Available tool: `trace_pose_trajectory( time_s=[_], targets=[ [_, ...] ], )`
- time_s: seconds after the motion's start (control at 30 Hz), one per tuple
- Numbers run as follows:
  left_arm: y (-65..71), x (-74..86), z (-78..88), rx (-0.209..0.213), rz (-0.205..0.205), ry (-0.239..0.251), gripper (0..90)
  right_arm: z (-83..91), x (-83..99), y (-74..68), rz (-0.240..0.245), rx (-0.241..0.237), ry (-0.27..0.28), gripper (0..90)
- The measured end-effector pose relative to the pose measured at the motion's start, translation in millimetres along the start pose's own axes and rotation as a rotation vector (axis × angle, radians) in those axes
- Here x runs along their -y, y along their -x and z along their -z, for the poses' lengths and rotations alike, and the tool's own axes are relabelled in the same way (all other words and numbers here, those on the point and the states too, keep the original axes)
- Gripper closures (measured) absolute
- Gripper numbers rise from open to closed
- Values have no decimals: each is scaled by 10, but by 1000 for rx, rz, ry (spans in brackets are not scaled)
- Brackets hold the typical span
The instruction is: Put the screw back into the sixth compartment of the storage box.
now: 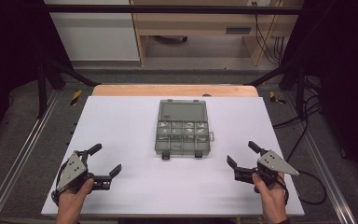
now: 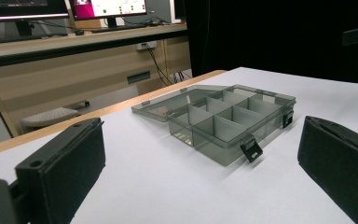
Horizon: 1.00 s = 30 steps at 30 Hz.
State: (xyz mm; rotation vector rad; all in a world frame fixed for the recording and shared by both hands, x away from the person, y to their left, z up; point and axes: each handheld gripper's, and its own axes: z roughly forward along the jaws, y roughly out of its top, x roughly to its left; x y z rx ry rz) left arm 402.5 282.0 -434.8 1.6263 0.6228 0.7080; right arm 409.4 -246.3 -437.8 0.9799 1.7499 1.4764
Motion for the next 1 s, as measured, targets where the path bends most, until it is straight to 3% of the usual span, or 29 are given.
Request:
trace_pose_trajectory(
  time_s=[0.57, 0.73, 1.0],
  targets=[
    [-39, -15, 56, -20, 9, 35, 5, 198, 227, 119, 16, 16, 36, 38],
    [-54, -22, 92, -29, 13, 46, 5, 174, 340, 149, 35, 23, 34, 37],
    [-56, -10, 103, -38, 22, 42, 5, 69, 388, 104, 39, -13, 23, 37]
  ],
)
